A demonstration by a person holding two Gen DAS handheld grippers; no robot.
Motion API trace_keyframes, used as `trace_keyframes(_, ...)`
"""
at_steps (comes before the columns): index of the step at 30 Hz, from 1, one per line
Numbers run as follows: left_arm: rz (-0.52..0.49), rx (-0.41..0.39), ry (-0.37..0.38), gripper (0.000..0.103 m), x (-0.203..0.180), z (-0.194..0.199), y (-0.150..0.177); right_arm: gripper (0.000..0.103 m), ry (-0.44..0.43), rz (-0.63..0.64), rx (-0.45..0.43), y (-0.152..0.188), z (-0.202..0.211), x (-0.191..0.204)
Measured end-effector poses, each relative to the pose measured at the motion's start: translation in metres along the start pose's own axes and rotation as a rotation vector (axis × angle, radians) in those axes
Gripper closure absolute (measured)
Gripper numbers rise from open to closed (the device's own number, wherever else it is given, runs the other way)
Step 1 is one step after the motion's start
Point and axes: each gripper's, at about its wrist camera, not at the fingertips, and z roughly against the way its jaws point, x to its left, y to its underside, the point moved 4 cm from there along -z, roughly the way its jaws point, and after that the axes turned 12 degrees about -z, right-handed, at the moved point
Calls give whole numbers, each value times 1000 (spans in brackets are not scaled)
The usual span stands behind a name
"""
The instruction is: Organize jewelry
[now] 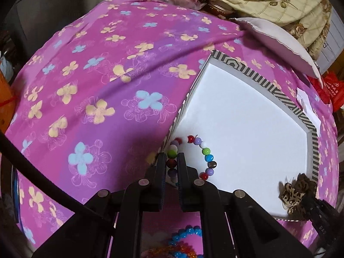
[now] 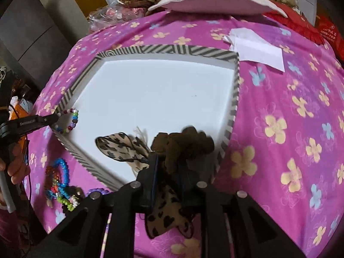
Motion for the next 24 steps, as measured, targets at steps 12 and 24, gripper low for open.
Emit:
trace_keyframes(12,-29,-50,5,60,-8,33,10,45,-63,19,-96,12,59,16)
trace_keyframes(24,-92,-170,-110,60,-14,95,51,42,-133,44,-160,54,110,44)
